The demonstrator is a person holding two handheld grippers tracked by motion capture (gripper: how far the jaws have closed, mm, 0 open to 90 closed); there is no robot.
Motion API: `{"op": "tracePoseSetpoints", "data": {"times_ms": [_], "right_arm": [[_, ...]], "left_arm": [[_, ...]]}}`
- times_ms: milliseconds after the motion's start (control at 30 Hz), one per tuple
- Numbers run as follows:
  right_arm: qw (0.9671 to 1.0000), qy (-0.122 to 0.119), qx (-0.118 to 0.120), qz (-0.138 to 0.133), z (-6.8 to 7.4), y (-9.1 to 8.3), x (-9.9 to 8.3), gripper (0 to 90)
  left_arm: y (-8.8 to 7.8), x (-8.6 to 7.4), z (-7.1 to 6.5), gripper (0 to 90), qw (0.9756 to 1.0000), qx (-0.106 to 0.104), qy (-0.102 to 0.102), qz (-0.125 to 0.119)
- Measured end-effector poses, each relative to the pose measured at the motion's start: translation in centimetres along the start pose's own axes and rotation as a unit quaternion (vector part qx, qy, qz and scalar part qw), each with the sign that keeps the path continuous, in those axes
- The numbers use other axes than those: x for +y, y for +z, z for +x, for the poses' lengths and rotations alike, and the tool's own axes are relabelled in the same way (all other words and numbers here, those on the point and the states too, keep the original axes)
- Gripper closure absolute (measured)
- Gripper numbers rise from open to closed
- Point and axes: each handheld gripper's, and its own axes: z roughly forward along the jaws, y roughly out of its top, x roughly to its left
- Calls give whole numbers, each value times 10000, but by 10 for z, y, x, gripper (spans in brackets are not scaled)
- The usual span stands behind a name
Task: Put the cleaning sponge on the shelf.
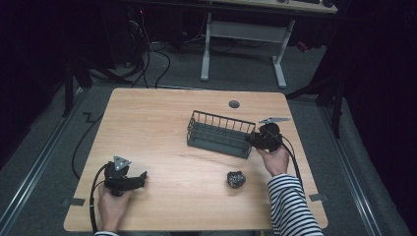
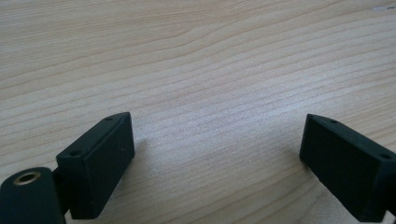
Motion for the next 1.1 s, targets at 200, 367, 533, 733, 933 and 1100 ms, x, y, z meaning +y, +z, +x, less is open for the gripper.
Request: {"op": "tracePoseSetpoints", "data": {"times_ms": [200, 367, 533, 733, 933, 1100], "right_arm": [[10000, -82, -28, 40, 3, -2, -1, 588], [9999, -64, -113, 22, 3, -2, 0, 492], [9998, 79, -60, -164, 1, -7, 0, 426], [9989, 187, 2, -421, -2, -22, 1, 394], [9981, 161, -18, -589, -2, -39, -2, 381], [9971, 245, -11, -726, -5, -49, -18, 378]], "left_arm": [[0, 0, 0, 109, 10000, 7, -6, -9], [0, 0, 0, 109, 10000, 6, -6, -9], [0, 0, 0, 110, 10000, 4, -5, -11], [0, 0, 0, 111, 10000, 7, -6, -14], [0, 0, 0, 111, 10000, 3, -10, -16], [0, 0, 0, 112, 10000, 6, -5, -14]]}}
